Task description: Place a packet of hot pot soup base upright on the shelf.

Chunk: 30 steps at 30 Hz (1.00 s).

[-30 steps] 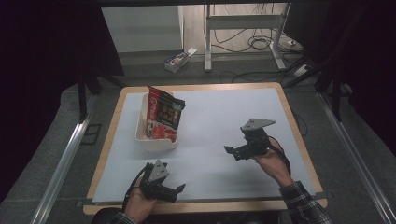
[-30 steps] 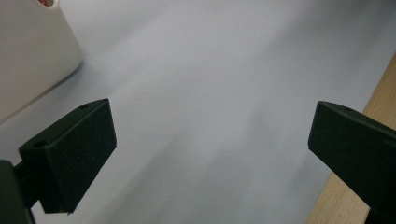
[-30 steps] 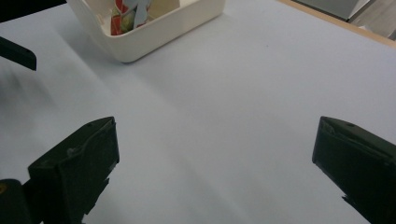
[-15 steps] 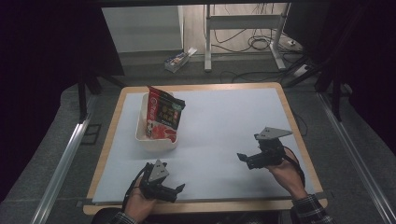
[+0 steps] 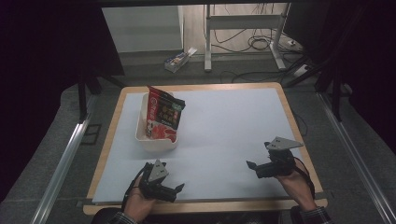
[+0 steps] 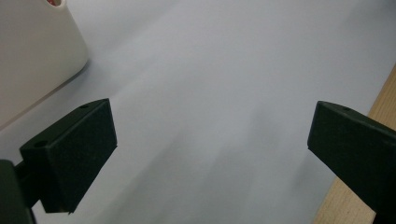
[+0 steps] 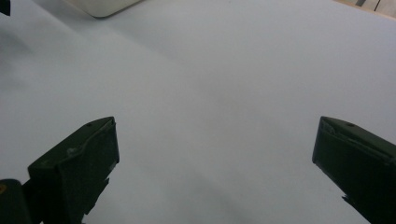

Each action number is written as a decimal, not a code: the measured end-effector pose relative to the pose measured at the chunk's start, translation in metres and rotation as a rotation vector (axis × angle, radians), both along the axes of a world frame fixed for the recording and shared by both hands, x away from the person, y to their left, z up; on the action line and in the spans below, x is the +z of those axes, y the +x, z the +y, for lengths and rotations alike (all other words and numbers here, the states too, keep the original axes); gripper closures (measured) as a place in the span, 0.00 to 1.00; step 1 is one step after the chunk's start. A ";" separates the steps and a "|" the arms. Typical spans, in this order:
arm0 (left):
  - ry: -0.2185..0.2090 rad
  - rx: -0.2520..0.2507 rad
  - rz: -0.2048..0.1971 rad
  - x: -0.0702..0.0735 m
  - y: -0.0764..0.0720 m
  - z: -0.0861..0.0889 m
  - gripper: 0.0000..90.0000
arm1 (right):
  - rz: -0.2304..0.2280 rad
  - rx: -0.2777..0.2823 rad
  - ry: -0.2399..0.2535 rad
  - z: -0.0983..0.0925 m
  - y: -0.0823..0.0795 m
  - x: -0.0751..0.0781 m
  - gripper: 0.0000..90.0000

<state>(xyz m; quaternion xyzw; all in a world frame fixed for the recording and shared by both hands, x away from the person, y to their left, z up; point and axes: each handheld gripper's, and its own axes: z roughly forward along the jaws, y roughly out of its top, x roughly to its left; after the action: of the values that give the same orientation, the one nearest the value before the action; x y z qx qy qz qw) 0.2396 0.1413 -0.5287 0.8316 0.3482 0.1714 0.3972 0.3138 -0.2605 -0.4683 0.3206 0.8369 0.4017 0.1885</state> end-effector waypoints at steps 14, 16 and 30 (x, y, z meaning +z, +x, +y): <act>0.012 0.005 -0.004 0.000 0.001 0.003 0.01 | 0.006 -0.033 -0.019 -0.017 -0.014 -0.013 0.00; 0.013 0.007 -0.004 0.000 0.001 0.003 0.01 | 0.011 -0.039 -0.020 -0.020 -0.016 -0.015 0.00; 0.043 0.009 -0.006 -0.002 0.002 0.005 0.01 | 0.055 -0.068 -0.094 -0.035 -0.017 -0.038 0.01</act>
<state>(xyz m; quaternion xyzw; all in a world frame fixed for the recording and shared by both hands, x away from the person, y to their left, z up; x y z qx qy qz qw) 0.2416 0.1461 -0.5307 0.8378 0.3471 0.1833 0.3795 0.2972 -0.2950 -0.5064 0.3507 0.8481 0.3465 0.1939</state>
